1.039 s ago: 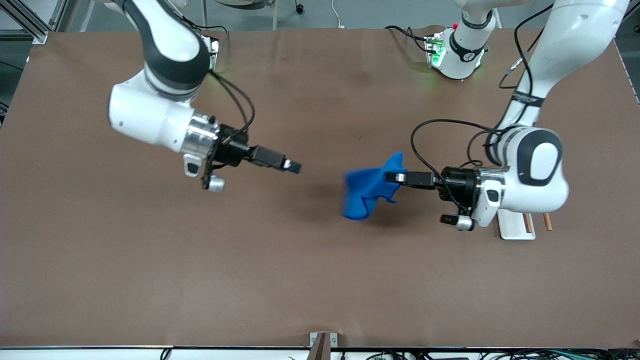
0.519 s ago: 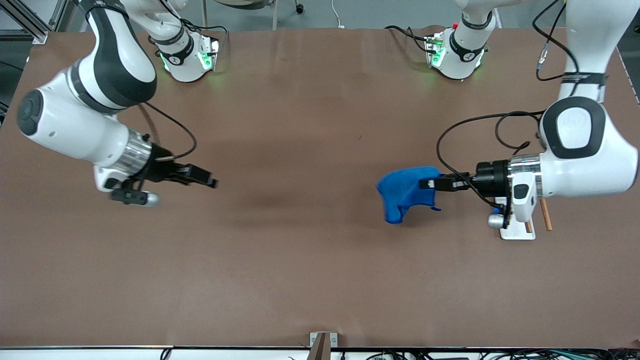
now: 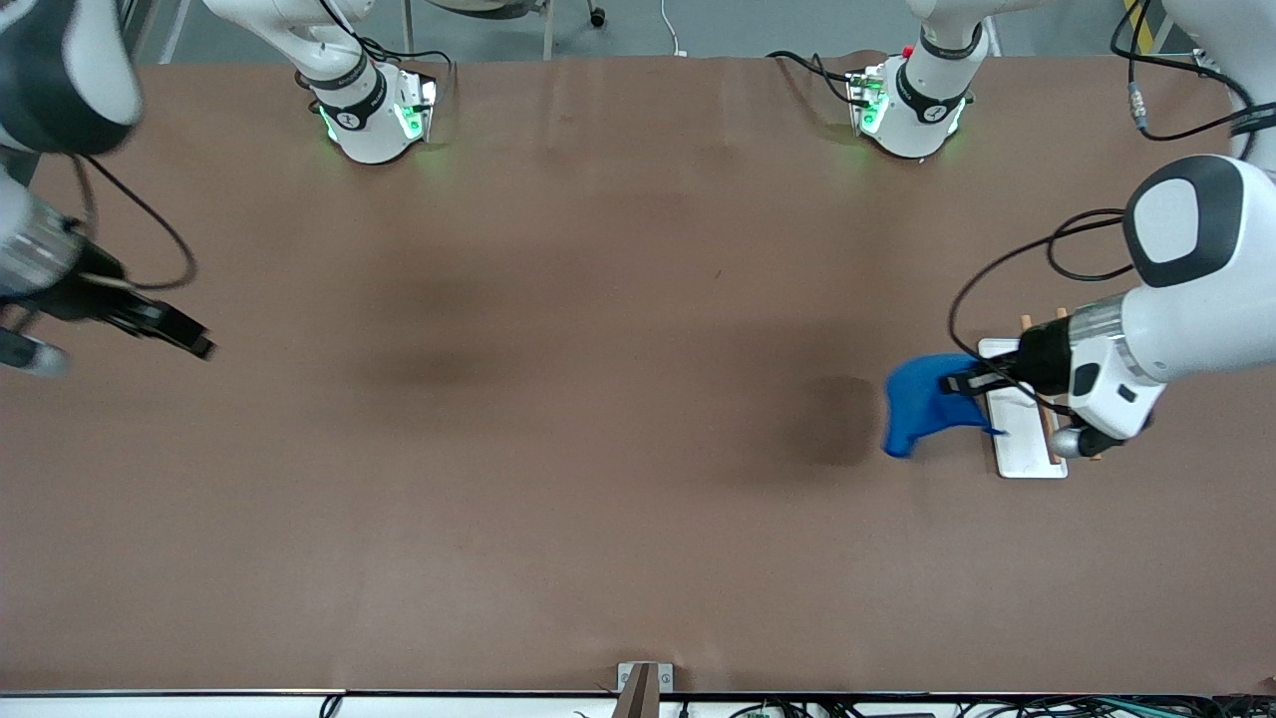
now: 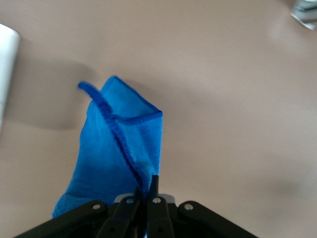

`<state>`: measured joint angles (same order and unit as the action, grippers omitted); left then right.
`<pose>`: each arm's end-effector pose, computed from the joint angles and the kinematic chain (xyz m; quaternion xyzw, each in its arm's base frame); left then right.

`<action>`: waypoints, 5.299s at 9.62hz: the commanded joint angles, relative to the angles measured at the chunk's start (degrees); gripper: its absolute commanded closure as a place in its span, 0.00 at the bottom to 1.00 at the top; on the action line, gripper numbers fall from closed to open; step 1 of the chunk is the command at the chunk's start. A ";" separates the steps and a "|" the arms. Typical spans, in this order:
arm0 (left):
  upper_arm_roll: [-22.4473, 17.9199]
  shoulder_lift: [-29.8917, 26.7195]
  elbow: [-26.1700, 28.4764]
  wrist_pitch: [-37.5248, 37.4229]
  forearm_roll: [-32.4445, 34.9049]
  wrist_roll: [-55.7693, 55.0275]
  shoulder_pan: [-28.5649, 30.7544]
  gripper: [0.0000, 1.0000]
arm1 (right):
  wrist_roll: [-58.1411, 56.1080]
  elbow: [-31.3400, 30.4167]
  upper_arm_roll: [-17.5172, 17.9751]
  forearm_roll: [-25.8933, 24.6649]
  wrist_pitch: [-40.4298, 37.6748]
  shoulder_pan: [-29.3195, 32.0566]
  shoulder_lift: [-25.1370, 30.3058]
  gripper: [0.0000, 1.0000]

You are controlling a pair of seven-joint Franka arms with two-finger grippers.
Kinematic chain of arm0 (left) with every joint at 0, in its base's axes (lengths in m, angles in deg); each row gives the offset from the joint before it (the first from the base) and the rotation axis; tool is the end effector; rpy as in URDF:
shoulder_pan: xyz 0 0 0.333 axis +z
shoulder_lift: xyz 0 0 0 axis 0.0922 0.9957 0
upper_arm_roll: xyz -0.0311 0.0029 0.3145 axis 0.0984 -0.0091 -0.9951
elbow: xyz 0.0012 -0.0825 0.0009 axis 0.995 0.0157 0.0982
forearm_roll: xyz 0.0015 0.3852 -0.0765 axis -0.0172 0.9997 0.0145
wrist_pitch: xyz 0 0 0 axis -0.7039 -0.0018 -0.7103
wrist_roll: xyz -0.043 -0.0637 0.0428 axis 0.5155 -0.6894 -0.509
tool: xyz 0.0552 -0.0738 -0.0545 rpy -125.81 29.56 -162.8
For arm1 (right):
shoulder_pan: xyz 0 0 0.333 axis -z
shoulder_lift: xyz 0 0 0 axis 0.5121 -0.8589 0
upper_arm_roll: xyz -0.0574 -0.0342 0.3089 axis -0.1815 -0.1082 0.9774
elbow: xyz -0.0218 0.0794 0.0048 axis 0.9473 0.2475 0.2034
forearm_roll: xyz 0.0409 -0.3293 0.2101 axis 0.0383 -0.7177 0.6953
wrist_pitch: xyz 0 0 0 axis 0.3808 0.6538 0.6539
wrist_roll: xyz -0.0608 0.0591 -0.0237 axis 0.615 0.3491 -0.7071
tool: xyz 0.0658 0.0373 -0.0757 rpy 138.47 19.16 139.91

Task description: Right arm passes towel to left arm to hang

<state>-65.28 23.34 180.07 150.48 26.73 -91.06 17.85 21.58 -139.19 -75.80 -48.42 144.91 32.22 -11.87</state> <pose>0.6406 -0.0635 0.4609 0.9722 0.1728 -0.0627 0.1448 0.5655 -0.0289 0.5798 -0.9852 0.1687 -0.0286 0.0088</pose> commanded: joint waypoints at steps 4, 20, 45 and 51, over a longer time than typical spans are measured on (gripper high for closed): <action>-0.01 -0.97 4.81 -1.45 11.47 -0.53 6.86 1.00 | -7.93 5.77 -5.24 -1.50 -9.88 0.16 4.34 0.00; -0.01 1.74 4.38 -2.68 18.26 12.99 20.39 0.99 | -9.09 14.30 -4.71 -2.72 -16.72 0.96 -1.37 0.00; 18.52 -11.69 -11.97 -18.23 21.07 24.08 22.33 0.00 | -10.49 14.05 -4.80 -2.02 -16.04 1.31 -1.47 0.00; 21.08 -13.18 -11.62 -23.51 18.43 23.82 22.33 0.00 | -10.49 14.05 -4.63 -2.02 -16.30 2.36 -1.47 0.00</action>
<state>-45.30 11.14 166.50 128.29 45.87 -67.10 39.64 11.62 -125.85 -80.81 -49.96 129.00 33.50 -13.06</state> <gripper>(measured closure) 0.000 0.000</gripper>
